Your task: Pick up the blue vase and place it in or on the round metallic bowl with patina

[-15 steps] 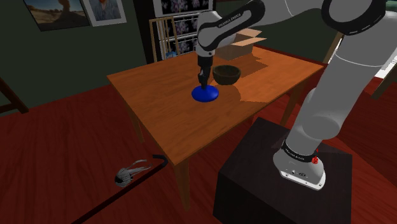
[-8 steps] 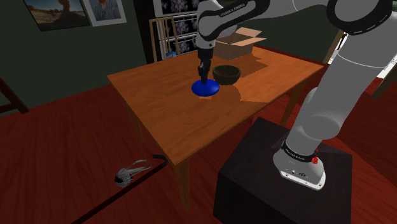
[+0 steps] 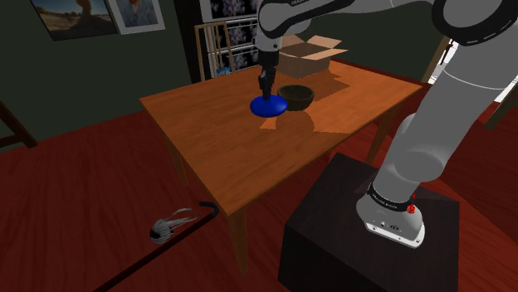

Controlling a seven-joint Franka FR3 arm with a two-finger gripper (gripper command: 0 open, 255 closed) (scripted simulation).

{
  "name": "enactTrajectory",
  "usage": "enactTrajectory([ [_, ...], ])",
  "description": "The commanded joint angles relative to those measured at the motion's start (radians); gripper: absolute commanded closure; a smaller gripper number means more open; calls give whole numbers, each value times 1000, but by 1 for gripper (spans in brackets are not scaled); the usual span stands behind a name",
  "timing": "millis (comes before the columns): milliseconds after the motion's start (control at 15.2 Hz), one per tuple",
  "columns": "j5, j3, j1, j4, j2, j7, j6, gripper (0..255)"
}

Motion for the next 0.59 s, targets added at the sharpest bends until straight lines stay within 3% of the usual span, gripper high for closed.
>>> enactTrajectory([
  [0,-1,0,0,26,-4,2,-29,255],
  [528,-3,0,0,126,-10,8,-136,255],
])
